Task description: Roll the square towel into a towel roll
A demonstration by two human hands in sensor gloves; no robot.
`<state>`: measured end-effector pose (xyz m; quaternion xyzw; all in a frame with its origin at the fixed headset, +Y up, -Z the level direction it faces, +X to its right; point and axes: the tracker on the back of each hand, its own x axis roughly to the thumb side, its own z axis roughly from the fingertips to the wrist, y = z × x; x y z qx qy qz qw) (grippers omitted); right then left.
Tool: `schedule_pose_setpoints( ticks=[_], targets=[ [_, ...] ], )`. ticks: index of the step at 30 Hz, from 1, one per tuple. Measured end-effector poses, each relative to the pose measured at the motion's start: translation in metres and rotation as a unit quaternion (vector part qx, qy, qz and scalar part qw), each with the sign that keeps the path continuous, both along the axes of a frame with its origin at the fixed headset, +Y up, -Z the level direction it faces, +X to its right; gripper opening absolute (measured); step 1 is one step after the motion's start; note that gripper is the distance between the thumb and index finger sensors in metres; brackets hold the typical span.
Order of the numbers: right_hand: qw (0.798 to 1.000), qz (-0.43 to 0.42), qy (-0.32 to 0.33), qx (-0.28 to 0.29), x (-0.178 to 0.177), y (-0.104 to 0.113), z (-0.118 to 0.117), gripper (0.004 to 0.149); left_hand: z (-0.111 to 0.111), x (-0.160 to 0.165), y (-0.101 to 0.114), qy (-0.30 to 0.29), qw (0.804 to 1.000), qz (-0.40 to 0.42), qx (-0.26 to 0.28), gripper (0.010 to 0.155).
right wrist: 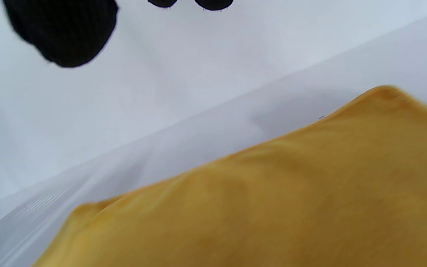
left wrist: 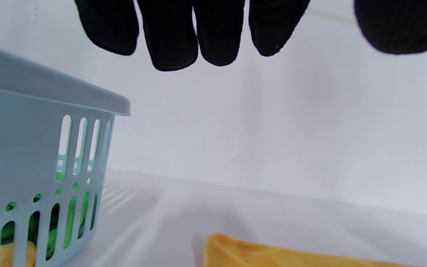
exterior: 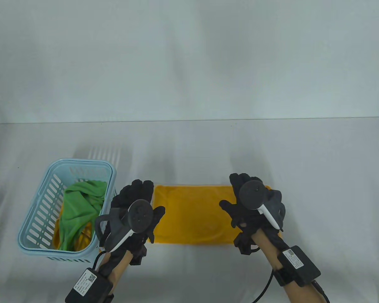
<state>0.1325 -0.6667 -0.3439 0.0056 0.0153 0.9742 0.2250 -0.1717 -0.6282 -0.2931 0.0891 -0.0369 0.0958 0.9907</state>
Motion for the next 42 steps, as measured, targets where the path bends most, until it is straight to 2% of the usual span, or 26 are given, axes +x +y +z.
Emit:
schedule_pose_setpoints(
  ticks=[5, 10, 20, 26, 29, 35, 38, 42],
  targets=[
    [0.998, -0.019, 0.057, -0.026, -0.048, -0.01, 0.01, 0.078, 0.009, -0.003, 0.002, -0.018, 1.0, 0.013, 0.012, 0.082],
    [0.992, -0.001, 0.117, -0.051, -0.096, -0.027, 0.019, 0.077, 0.014, -0.01, 0.002, -0.019, 0.999, 0.026, 0.015, 0.082],
    [0.964, 0.075, 0.221, -0.128, -0.174, -0.07, 0.03, 0.069, 0.013, -0.022, 0.003, -0.002, 0.999, 0.041, 0.016, 0.082],
    [0.956, 0.093, 0.225, -0.161, -0.195, -0.085, 0.022, 0.056, 0.014, -0.022, 0.004, -0.003, 0.999, 0.046, 0.016, 0.082],
    [0.959, 0.118, 0.211, -0.149, -0.201, -0.088, 0.017, 0.054, 0.013, -0.022, 0.004, -0.005, 0.999, 0.047, 0.015, 0.082],
    [0.955, 0.18, 0.192, -0.137, -0.214, -0.097, 0.012, 0.068, 0.013, -0.022, 0.004, -0.006, 0.999, 0.045, 0.015, 0.082],
    [0.956, 0.187, 0.19, -0.122, -0.217, -0.097, 0.011, 0.058, 0.013, -0.022, 0.004, -0.005, 0.999, 0.047, 0.014, 0.082],
    [0.966, 0.141, 0.18, -0.118, -0.212, -0.095, 0.006, 0.045, 0.013, -0.022, 0.004, -0.006, 0.999, 0.047, 0.015, 0.082]
  ],
)
